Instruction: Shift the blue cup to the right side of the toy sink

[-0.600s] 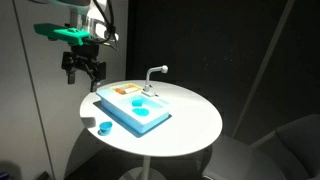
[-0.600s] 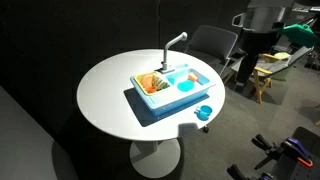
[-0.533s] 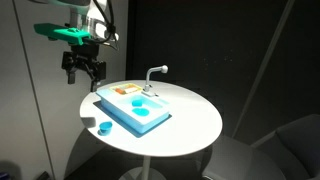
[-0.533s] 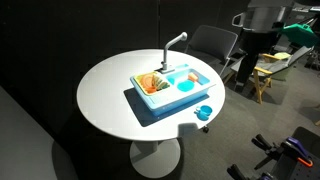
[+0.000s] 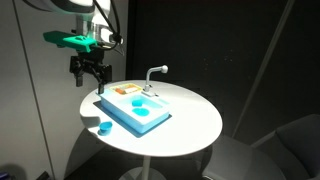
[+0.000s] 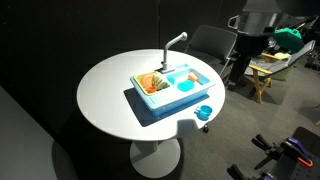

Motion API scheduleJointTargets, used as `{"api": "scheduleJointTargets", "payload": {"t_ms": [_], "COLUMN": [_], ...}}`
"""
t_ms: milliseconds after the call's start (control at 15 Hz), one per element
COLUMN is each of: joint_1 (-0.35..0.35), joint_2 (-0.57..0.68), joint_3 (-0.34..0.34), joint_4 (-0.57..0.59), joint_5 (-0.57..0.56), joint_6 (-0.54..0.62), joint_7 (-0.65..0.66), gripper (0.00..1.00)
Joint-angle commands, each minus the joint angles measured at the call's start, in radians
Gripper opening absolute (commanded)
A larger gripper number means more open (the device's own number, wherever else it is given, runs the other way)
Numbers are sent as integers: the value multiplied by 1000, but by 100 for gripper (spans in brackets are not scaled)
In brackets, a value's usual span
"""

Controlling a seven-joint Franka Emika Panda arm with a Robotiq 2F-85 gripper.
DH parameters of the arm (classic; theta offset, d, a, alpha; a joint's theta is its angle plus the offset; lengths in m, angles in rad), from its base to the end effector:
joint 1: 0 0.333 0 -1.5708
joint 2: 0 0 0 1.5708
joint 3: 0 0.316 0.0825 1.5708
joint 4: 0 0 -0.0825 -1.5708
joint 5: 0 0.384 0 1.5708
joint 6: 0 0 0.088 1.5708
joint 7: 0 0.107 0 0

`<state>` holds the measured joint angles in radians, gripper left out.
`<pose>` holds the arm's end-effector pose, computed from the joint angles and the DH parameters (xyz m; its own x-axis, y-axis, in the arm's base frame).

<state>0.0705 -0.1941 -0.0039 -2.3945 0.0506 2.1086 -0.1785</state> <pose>0.4556 0.0328 0.3850 0.9726 0.2172 -0.0834 0.2129 -0.9754 -0.0574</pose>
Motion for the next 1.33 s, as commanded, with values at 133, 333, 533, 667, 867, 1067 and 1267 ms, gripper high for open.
{"api": "scheduleJointTargets", "payload": {"t_ms": [133,333,533,667,867,1067,1267], "joint_1": [-24,-29,-32,-34,-37,-39,-39], "joint_2": [98,144,196,228,273,301,318], "joint_3": [-4,-1,2,3,6,9,11], "joint_4": [62,86,98,100,92,78,66], "joint_5": [-24,-35,-51,-59,-63,-62,-66], "joint_6": [111,163,218,248,290,316,339], "joint_7": [-62,-83,-92,-91,-86,-81,-77], "gripper": [100,100,100,100,100,100,100]}}
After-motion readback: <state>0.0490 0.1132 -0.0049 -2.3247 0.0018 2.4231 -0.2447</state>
